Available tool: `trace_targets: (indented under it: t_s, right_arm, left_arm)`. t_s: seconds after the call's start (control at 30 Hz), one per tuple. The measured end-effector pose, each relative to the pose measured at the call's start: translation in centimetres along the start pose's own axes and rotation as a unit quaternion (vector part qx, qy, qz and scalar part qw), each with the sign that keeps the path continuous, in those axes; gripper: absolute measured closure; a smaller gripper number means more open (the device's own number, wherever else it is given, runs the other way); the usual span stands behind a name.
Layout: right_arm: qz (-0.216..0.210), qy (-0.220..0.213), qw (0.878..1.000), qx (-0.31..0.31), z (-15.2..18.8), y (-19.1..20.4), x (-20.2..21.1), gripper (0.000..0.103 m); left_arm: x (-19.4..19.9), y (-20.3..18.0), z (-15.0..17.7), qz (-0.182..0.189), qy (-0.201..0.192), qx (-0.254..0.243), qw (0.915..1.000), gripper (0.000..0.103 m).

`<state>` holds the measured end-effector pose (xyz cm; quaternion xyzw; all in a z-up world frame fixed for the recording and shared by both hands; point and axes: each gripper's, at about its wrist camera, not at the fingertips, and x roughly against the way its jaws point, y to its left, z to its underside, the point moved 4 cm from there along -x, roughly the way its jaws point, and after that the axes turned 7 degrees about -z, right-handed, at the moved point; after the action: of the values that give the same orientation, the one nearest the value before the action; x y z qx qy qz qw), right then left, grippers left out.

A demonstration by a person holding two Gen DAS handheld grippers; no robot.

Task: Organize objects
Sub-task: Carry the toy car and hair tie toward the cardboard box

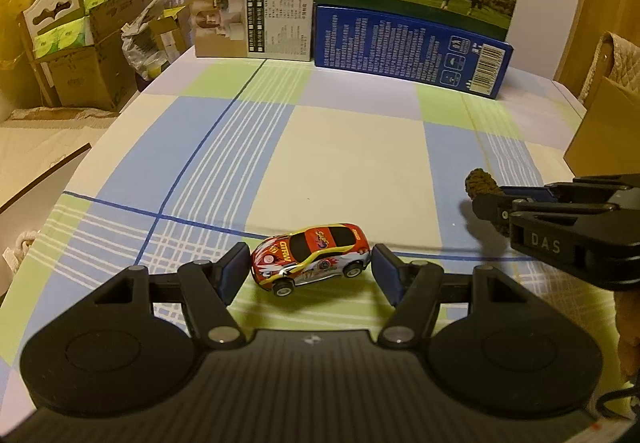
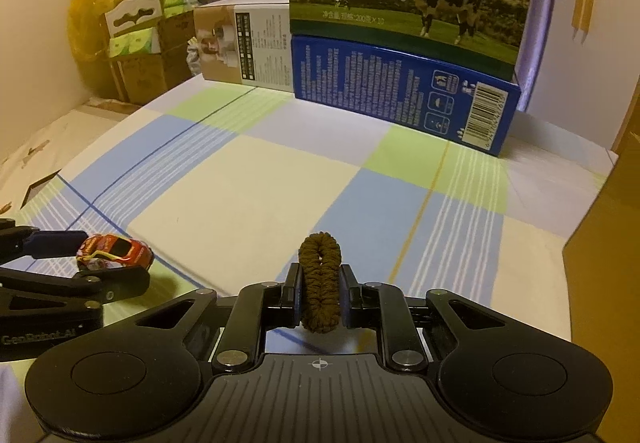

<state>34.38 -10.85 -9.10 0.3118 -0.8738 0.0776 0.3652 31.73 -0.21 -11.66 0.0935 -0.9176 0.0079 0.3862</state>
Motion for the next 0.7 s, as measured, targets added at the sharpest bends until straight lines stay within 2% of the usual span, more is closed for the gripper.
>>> trace_targets:
  t_s: [0.3,0.53,0.7]
  right_arm:
    - [0.01,-0.004,0.999,-0.035,0.4,-0.8,3.3,0.088]
    - [0.029,-0.014,0.998,-0.057,1.3,-0.6,7.4,0.088]
    - [0.041,-0.016,0.996,-0.08,2.4,-0.4,10.3,0.088]
  left_arm:
    - [0.7,-1.6,0.6,0.012,-0.003,-0.026,0.9996,0.041]
    - [2.9,-3.4,1.9,0.037,-0.003,-0.043,0.9984,0.041]
    - [4.9,-3.7,2.7,0.039,0.0,-0.047,0.9981,0.041]
